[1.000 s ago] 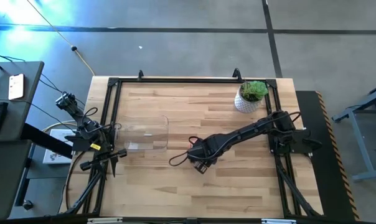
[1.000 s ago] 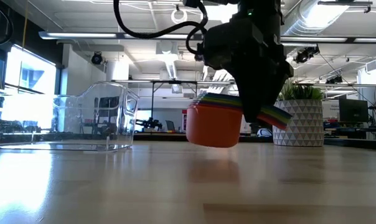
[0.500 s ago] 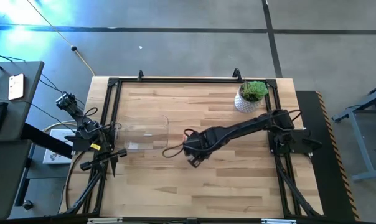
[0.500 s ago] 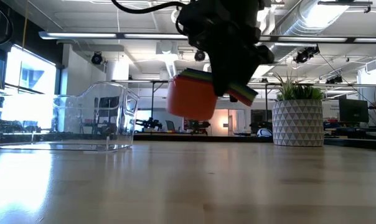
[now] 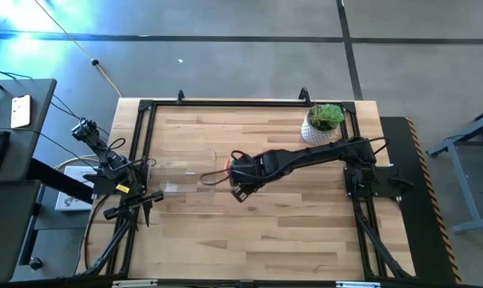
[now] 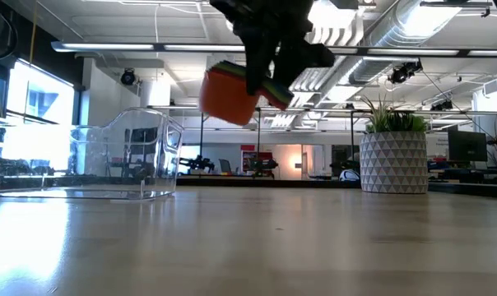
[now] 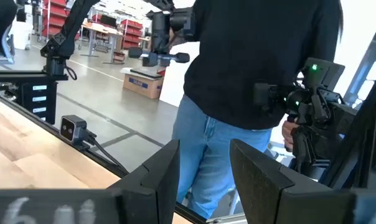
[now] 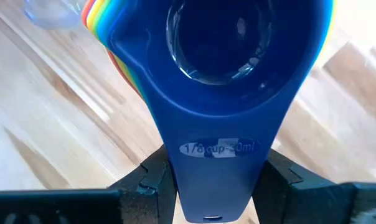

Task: Nest measuring cups in basket
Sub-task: Put the measuring cups on the transparent bin

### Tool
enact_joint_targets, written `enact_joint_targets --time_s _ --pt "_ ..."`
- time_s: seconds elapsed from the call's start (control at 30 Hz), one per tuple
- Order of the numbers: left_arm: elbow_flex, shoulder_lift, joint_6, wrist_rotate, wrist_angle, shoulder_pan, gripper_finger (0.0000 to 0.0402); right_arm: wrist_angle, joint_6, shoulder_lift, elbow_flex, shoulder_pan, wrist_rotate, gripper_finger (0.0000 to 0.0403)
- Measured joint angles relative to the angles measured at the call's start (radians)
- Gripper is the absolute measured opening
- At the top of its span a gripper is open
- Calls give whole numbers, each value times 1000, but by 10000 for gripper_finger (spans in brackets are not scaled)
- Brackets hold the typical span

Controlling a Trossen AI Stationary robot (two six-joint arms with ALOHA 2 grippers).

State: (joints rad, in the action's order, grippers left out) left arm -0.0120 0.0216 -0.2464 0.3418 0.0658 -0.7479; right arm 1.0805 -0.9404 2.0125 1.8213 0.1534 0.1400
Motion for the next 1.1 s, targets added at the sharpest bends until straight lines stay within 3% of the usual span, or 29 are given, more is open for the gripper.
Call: enact_joint_targets --time_s 0.47,0.77,1.1 --pt "0 0 -119 -40 -1 2 131 -23 44 0 161 -70 99 137" --pt "0 0 -171 -55 -1 7 131 -206 122 0 196 -109 141 137" --pt "0 0 -227 -58 -2 92 131 -463 265 0 196 -149 142 137"
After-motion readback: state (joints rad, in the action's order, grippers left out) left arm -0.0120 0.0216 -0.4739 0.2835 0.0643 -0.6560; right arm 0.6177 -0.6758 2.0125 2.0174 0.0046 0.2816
